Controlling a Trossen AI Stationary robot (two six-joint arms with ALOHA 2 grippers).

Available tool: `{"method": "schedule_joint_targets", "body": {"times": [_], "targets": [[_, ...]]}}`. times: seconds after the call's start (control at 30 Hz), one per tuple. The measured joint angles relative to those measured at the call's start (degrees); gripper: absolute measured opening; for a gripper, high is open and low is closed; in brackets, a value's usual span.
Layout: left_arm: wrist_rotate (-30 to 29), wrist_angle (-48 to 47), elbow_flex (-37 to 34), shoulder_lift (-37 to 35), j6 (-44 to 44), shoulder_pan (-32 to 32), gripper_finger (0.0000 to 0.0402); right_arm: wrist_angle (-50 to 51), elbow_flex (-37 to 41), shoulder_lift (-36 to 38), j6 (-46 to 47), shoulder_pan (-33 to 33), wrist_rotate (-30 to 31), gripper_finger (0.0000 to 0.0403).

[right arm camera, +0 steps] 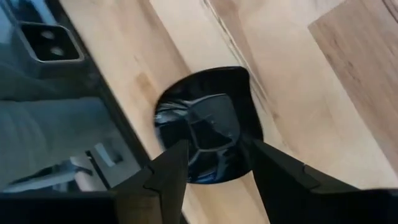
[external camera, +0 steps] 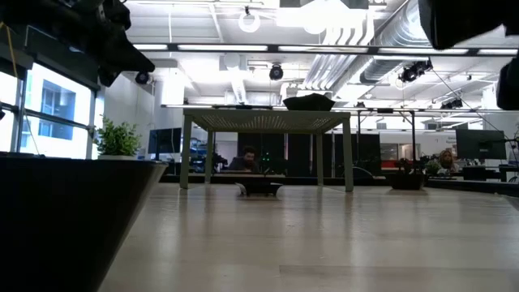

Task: Pick & Place Mini shaped plates
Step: Stack the black leaf-shaped plate on top of the black leaf-shaped plates on the shelf

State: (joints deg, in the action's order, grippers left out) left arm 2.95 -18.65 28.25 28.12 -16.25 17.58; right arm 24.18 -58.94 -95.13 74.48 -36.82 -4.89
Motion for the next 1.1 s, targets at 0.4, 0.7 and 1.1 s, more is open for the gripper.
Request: {"method": "schedule_joint_targets", "body": {"times": [0.4,0.7,1.1], "targets": [[0.31,-2.11,0.00,0.00,1.04,0.00,0.0001,-0.34,0.05,-6.58,-4.44,0.50,0.77,0.0126],[0.29,-2.08,0.00,0.00,1.00,0.00,0.0001,-4.23,0.04,-8.06,-7.69,1.01,0.50,0.0056],[-0.06,-2.01,0.00,0.00,0.96,0.00,0.0001,-5.14,0.04,-3.89,-10.26,6.42,0.45,0.0003]]}}
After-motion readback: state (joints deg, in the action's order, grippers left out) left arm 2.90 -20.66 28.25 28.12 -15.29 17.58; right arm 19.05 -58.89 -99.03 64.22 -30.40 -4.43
